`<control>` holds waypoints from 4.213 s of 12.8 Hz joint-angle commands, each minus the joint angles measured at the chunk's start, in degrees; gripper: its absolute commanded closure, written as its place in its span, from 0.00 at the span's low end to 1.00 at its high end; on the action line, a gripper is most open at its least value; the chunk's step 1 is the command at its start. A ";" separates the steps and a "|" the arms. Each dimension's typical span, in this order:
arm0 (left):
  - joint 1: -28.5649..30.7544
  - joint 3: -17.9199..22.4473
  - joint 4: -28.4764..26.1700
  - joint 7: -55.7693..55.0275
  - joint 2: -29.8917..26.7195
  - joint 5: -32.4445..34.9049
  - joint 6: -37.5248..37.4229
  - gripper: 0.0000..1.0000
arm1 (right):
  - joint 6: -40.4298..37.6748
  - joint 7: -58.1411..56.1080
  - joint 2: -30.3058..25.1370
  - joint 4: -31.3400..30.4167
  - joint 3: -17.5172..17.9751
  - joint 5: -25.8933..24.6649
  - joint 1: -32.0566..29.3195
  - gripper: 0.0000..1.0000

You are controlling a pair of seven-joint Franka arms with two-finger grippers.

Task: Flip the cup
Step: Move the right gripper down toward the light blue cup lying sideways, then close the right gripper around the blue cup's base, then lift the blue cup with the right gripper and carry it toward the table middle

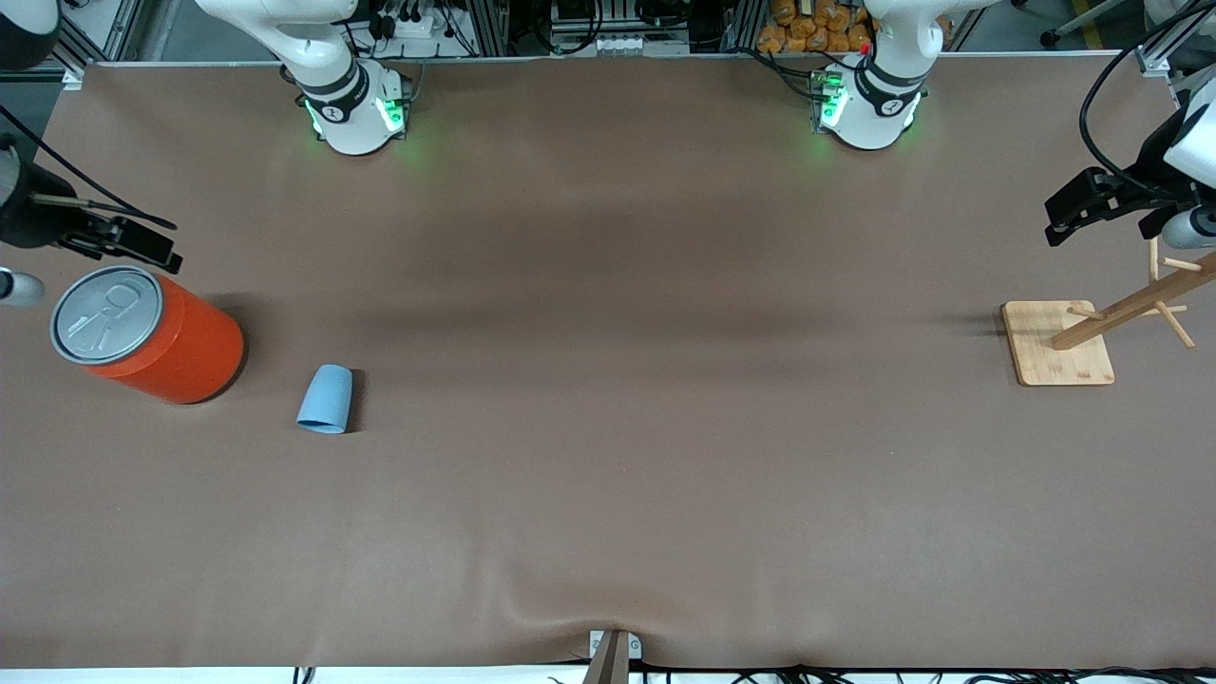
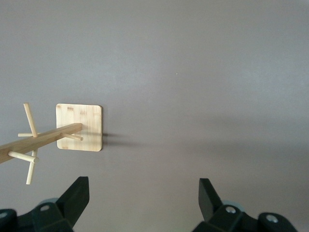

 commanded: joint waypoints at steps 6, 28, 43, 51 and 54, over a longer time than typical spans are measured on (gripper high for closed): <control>0.17 -0.34 0.90 -0.14 0.72 -0.15 -0.95 0.00 | 6.16 -1.77 11.69 1.07 -0.15 0.39 0.40 0.00; 0.26 -0.25 5.91 0.39 5.55 -0.34 -0.51 0.00 | 42.46 -12.78 29.20 -15.19 -0.06 4.52 -0.05 0.00; 2.11 -0.51 5.91 -0.31 4.51 -0.95 -0.78 0.00 | 29.47 -10.40 27.37 -7.82 0.11 4.43 10.03 0.72; 2.37 -0.51 5.91 0.39 4.94 -0.51 -0.34 0.00 | 29.10 -13.20 27.36 1.50 0.03 4.00 29.63 0.75; 2.20 -0.51 5.91 0.39 4.85 -0.77 -0.34 0.00 | 29.19 -22.33 27.80 3.71 0.03 3.99 34.13 0.78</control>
